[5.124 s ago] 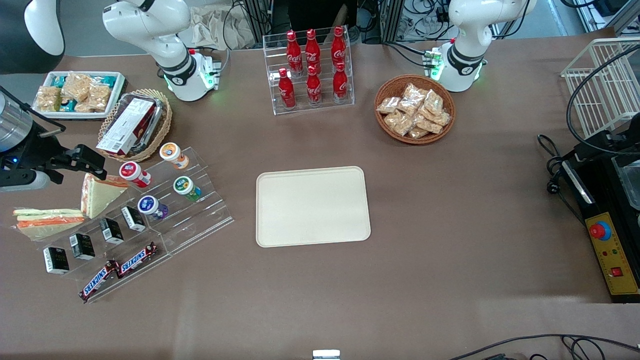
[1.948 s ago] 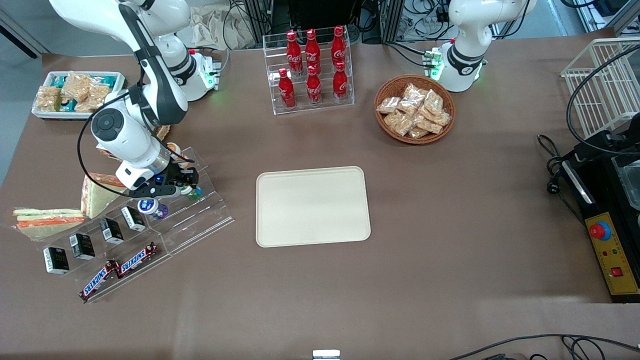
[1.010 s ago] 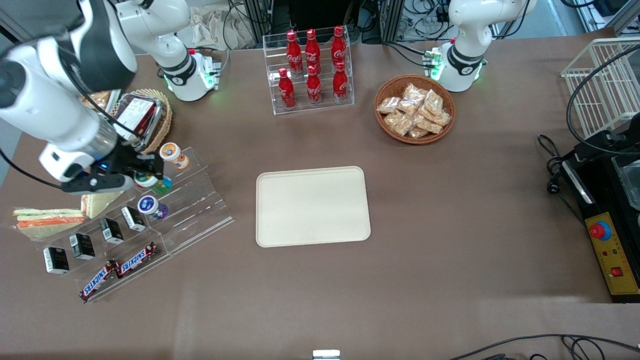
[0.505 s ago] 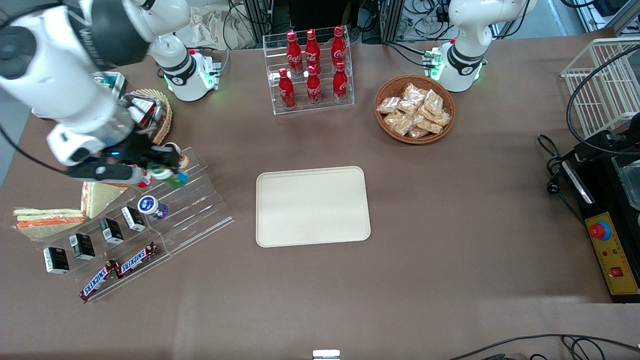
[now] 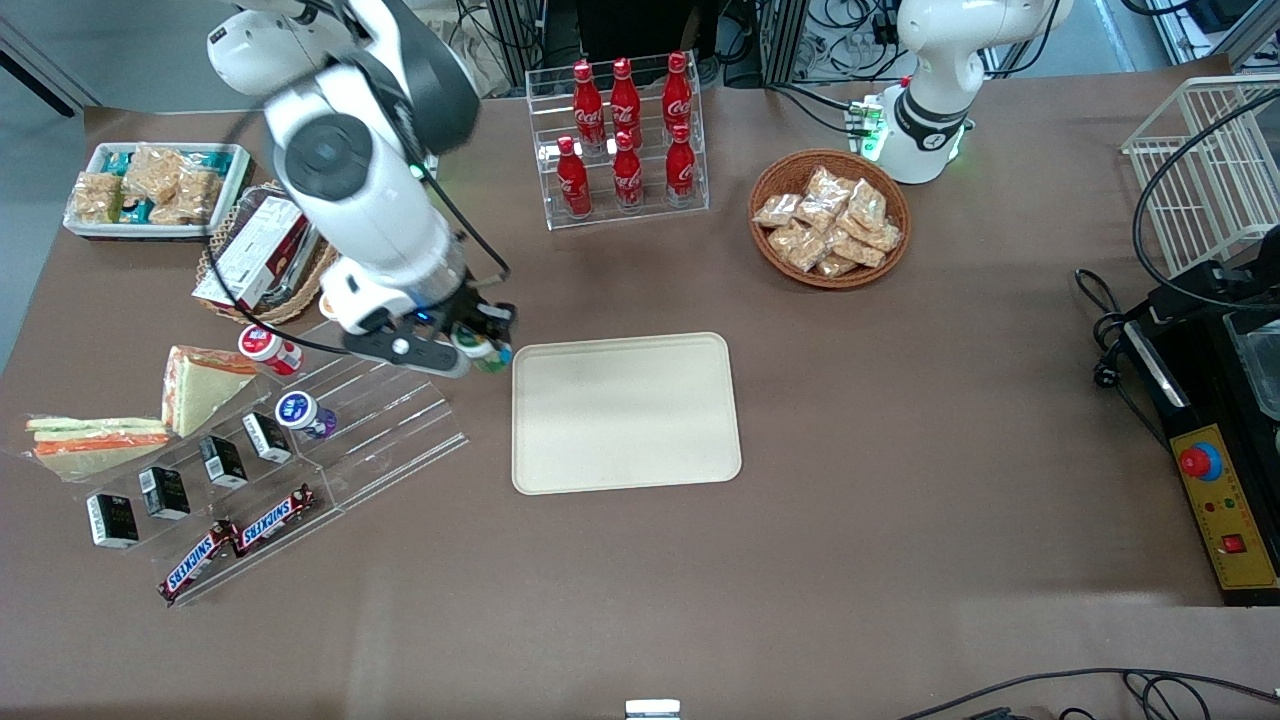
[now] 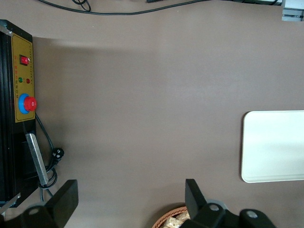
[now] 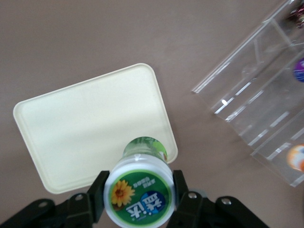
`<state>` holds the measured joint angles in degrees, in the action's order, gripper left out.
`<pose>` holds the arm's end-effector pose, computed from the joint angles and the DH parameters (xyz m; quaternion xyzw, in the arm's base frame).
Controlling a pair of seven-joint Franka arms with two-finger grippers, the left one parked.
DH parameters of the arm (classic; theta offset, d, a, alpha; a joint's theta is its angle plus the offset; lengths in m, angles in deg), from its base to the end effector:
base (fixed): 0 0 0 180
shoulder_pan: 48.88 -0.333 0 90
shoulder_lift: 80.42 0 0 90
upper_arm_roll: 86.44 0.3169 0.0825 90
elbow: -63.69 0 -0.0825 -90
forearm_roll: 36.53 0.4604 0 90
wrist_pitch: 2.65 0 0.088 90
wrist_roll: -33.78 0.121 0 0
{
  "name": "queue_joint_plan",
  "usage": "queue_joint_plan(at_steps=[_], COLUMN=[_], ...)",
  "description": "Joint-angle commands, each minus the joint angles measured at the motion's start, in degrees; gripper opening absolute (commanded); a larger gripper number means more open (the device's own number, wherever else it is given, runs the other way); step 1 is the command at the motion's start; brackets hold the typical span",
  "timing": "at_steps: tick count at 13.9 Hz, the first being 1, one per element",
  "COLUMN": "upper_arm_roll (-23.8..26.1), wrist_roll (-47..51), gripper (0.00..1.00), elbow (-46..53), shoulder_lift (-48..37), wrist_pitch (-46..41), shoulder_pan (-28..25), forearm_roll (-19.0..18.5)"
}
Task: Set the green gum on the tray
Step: 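Carry the green gum bottle over the cream tray and lower it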
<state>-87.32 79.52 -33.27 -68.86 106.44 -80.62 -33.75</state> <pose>0.5953 0.3612 0.4389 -0.9903 0.1370 0.0094 0.0199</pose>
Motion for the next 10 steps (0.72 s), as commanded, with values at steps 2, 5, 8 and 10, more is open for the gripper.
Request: queue_joint_plan(at_steps=[2, 5, 8, 10], upper_arm_roll=[-0.61, -0.61, -0.61, -0.7], wrist_roll=[5.31, 6.64, 6.73, 6.73], gripper=[0.25, 0.25, 0.25, 0.25], elbow=[-13.83, -23.24, -27.49, -27.75], shoulder_lift=[0.65, 2.15, 4.69, 6.63], wrist_pitch=[16.8, 29.73, 37.58, 39.69], shoulder_pan=[-4.29, -6.14, -6.85, -6.76], forearm_roll=[0.48, 0.39, 0.39, 0.39])
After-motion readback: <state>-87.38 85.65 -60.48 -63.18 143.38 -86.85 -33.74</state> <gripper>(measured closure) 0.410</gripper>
